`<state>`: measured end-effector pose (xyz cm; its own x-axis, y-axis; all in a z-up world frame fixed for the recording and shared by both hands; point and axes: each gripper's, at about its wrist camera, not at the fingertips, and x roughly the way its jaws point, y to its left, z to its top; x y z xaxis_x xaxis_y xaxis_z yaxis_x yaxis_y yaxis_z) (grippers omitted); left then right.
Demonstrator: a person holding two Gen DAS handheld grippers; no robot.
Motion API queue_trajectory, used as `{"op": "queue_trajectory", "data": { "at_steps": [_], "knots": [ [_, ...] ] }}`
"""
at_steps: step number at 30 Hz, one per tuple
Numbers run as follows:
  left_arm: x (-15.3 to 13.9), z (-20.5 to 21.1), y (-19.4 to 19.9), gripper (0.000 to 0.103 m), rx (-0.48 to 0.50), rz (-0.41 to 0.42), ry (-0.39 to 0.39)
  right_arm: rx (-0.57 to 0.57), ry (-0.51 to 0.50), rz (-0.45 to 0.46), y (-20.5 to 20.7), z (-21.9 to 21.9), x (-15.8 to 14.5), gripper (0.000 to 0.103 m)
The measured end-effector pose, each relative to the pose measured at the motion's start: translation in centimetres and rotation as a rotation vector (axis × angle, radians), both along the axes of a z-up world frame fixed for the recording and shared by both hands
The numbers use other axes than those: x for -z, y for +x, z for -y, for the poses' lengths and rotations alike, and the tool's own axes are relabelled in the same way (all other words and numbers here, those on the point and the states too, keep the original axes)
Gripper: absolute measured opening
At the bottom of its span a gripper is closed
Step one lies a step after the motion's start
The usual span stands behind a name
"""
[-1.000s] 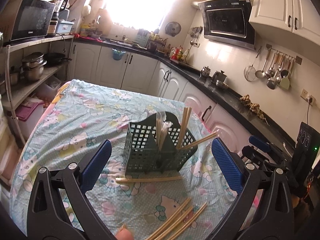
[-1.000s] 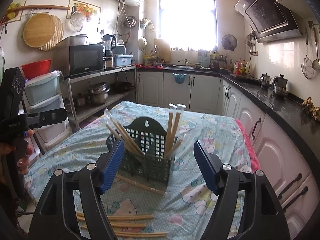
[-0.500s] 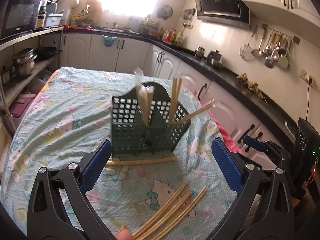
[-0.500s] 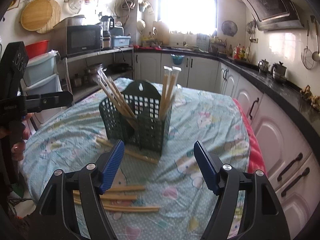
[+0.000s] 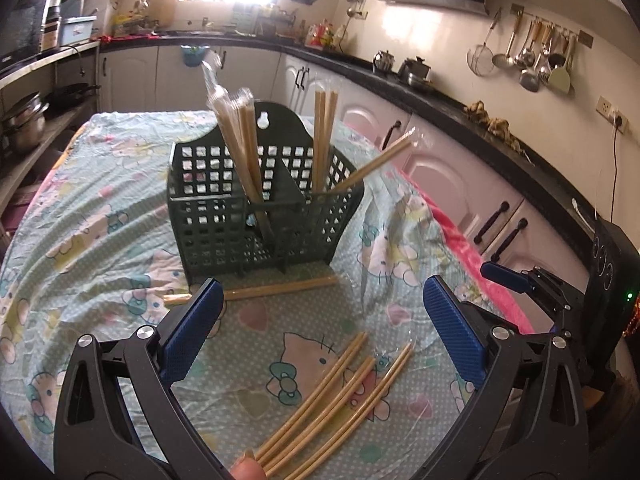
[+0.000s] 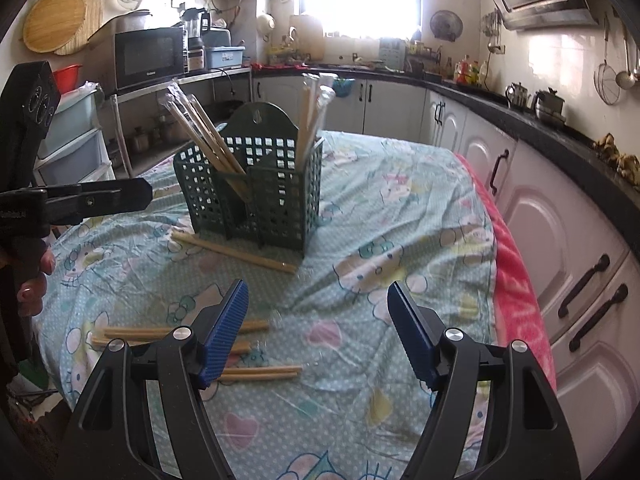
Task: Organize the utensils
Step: 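Withdraw both open grippers and lower them to the remaining loose chopsticks, then close the left gripper on chopsticks while the right gripper grasps chopsticks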
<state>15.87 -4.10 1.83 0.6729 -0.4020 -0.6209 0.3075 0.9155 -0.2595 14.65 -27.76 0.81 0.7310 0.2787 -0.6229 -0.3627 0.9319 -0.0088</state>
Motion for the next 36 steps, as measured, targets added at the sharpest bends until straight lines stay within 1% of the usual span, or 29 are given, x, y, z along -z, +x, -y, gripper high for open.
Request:
{"op": "queue_trajectory", "data": {
  "at_steps": [8, 11, 17, 19, 20, 23, 25, 30, 32, 35, 36],
  "knots": [
    [1.5, 1.0, 1.4, 0.092, 0.043, -0.072, 0.008, 0.010, 0.020, -0.051, -0.3, 0.7, 1.4, 0.069],
    [2.2, 1.6, 1.9, 0.091, 0.063, -0.096, 0.012, 0.010, 0.018, -0.071, -0.4, 0.8, 1.9, 0.066],
    [4.0, 3.2, 2.8, 0.075, 0.105, -0.158, 0.022, 0.009, 0.022, -0.118, -0.6, 0.9, 3.3, 0.060],
    [4.5, 3.7, 3.0, 0.068, 0.126, -0.181, 0.024, 0.004, 0.027, -0.132, -0.6, 0.8, 3.7, 0.057],
    [4.8, 4.0, 3.1, 0.066, 0.137, -0.192, 0.027, -0.001, 0.027, -0.138, -0.6, 0.8, 3.9, 0.056],
    [5.6, 4.7, 3.4, 0.059, 0.165, -0.217, 0.031, -0.014, 0.026, -0.154, -0.3, 0.5, 4.4, 0.050],
    [6.2, 5.1, 3.7, 0.050, 0.186, -0.239, 0.026, -0.023, 0.031, -0.169, -0.1, 0.3, 4.8, 0.046],
    [7.5, 5.7, 4.4, 0.040, 0.207, -0.283, 0.022, -0.029, 0.045, -0.209, 0.7, 0.1, 5.8, 0.041],
    [7.9, 5.9, 4.7, 0.039, 0.213, -0.297, 0.019, -0.031, 0.048, -0.221, 1.1, 0.0, 6.2, 0.038],
    [8.4, 6.1, 5.2, 0.038, 0.220, -0.316, 0.015, -0.030, 0.049, -0.234, 1.5, -0.1, 6.6, 0.037],
    [8.6, 6.4, 5.3, 0.035, 0.224, -0.320, 0.016, -0.028, 0.053, -0.241, 1.7, -0.1, 6.8, 0.037]
  ]
}}
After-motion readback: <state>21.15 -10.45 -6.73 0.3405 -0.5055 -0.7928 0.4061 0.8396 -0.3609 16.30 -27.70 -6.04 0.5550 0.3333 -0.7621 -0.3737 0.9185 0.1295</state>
